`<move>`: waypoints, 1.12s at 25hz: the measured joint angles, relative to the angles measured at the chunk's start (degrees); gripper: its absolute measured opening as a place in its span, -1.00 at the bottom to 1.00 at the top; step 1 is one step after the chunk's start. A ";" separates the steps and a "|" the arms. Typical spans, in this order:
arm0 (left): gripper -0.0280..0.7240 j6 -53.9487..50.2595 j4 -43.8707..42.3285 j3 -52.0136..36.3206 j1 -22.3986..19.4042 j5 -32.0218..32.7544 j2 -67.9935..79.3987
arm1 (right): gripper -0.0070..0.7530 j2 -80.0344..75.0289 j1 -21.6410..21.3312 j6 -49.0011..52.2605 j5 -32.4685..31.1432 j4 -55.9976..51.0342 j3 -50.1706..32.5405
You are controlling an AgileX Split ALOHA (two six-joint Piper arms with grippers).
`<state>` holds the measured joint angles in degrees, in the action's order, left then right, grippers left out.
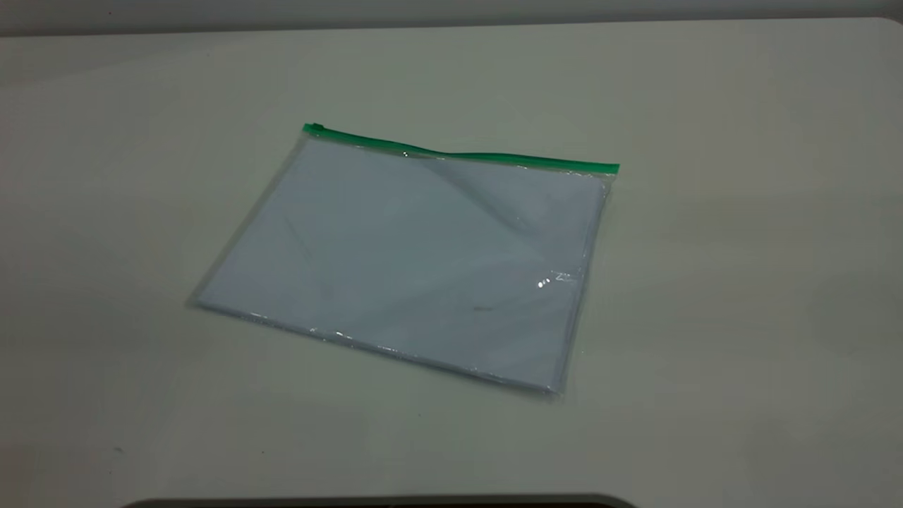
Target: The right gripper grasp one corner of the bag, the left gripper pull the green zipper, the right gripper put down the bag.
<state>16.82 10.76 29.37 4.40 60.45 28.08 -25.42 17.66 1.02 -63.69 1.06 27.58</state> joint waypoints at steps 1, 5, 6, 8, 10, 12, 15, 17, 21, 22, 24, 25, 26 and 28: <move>0.56 -0.18 -0.06 -0.06 0.00 0.17 -1.64 | 0.16 0.00 0.00 0.00 0.00 0.00 0.00; 0.56 -1.77 -0.60 -0.18 0.00 4.82 -8.73 | 0.16 0.00 0.00 0.00 0.00 0.00 0.00; 0.56 -2.44 -0.95 -0.22 0.00 5.74 -10.64 | 0.16 0.00 0.00 0.00 0.00 0.00 0.00; 0.56 -4.17 -2.85 -0.48 0.00 5.69 -14.19 | 0.16 0.00 0.00 0.00 0.00 0.00 0.00; 0.56 -7.46 -5.48 -1.25 0.00 5.00 -17.71 | 0.16 0.00 0.00 0.00 0.00 0.00 0.00; 0.55 -10.45 -8.00 -1.39 0.00 4.93 -20.40 | 0.16 0.45 0.00 0.00 0.00 0.00 0.00; 0.55 -12.30 -8.92 -1.39 0.00 4.98 -23.75 | 0.16 1.85 -3.92 -0.18 0.00 -0.49 0.00; 0.55 -12.54 -8.87 -1.39 0.00 4.98 -25.50 | 0.16 3.42 -7.87 -0.18 0.00 -0.57 0.00; 0.55 -12.65 -8.87 -1.39 0.00 5.05 -26.19 | 0.16 9.72 -13.65 -0.18 0.00 -0.68 0.00; 0.55 -12.71 -8.87 -1.39 0.00 5.05 -26.19 | 0.16 11.84 -13.94 -0.18 -0.05 -0.68 0.00; 0.55 -12.75 -8.87 -1.39 0.00 5.05 -26.19 | 0.16 15.82 -14.00 -0.18 -0.10 -1.06 0.00; 0.55 -12.82 -8.87 -1.39 0.00 5.05 -26.24 | 0.16 17.92 -14.00 -0.18 -0.17 -1.06 0.00; 0.55 -12.82 -8.87 -1.39 -0.18 5.05 -26.40 | 0.16 20.01 -14.00 -0.18 -0.23 -1.06 0.00; 0.55 -12.82 -8.82 -1.39 -1.46 5.05 -27.04 | 0.16 23.88 -14.00 -0.18 -0.34 -1.06 0.00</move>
<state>4.00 1.94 27.98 2.95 65.50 1.04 -1.53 3.66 0.85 -64.04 0.00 27.58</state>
